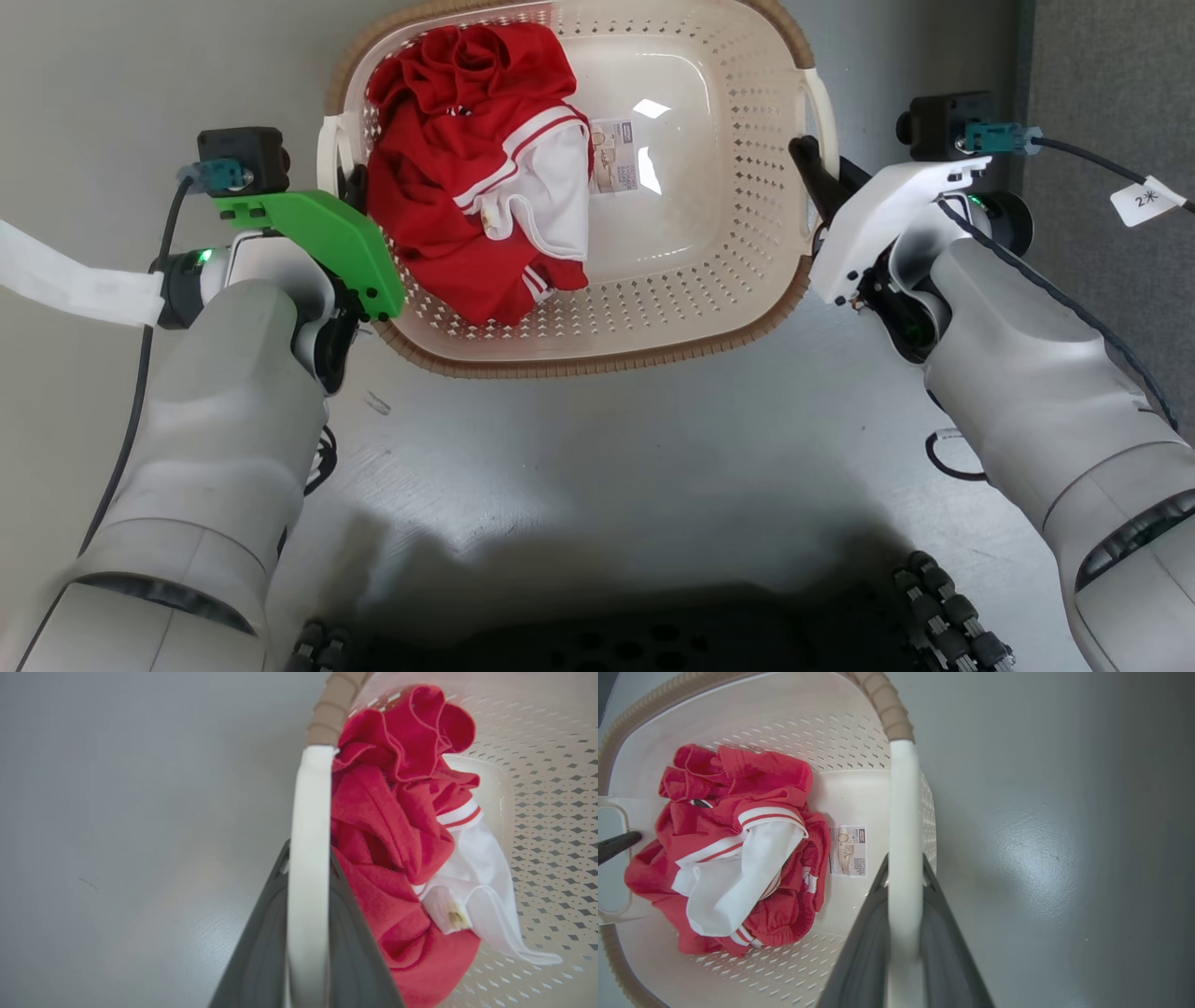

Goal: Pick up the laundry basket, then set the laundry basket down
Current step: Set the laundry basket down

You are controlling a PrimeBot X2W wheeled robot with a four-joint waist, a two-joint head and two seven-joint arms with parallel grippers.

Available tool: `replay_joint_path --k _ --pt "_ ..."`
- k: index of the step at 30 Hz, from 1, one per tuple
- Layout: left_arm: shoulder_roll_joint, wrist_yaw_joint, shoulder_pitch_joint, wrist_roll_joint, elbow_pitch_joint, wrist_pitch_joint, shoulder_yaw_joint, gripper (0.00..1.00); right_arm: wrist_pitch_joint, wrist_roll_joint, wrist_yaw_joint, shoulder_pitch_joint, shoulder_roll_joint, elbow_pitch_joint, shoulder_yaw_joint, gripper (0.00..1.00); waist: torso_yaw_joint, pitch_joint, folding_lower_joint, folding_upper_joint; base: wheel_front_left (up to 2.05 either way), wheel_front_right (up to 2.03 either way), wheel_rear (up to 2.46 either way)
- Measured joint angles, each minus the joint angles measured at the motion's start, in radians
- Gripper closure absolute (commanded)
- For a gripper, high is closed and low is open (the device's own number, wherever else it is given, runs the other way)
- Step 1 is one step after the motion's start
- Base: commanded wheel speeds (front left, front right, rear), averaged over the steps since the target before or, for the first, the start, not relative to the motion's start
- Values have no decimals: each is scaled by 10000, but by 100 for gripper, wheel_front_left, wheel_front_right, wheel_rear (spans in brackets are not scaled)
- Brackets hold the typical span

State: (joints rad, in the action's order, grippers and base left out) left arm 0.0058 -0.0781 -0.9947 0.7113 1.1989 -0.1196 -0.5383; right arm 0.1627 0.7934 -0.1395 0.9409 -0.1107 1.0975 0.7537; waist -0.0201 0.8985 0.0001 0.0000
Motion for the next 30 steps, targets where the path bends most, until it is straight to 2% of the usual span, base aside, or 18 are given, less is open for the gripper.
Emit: replay_joint_path --k 22,23,24,25,26,30 --pt "-104 -109 -239 -36 274 -201 -121 100 142 182 -10 208 27 288 84 100 8 199 0 0 0 0 0" --pt "-105 -111 -239 -36 291 -171 -130 100 159 176 -10 208 23 303 136 83 12 189 0 0 0 0 0" --pt "-105 -125 -239 -36 301 -171 -146 96 219 176 -8 209 23 309 180 63 16 178 0 0 0 0 0" --pt "-104 -153 -239 -29 318 -125 -138 59 219 176 2 209 13 309 213 2 20 166 0 0 0 0 0" --pt "-90 -186 -239 -23 347 -42 -142 0 232 169 6 209 -19 311 265 0 25 151 0 0 0 0 0" --pt "100 -263 -240 -21 454 157 -213 0 305 138 36 218 -259 428 374 0 53 89 0 0 0 0 0"
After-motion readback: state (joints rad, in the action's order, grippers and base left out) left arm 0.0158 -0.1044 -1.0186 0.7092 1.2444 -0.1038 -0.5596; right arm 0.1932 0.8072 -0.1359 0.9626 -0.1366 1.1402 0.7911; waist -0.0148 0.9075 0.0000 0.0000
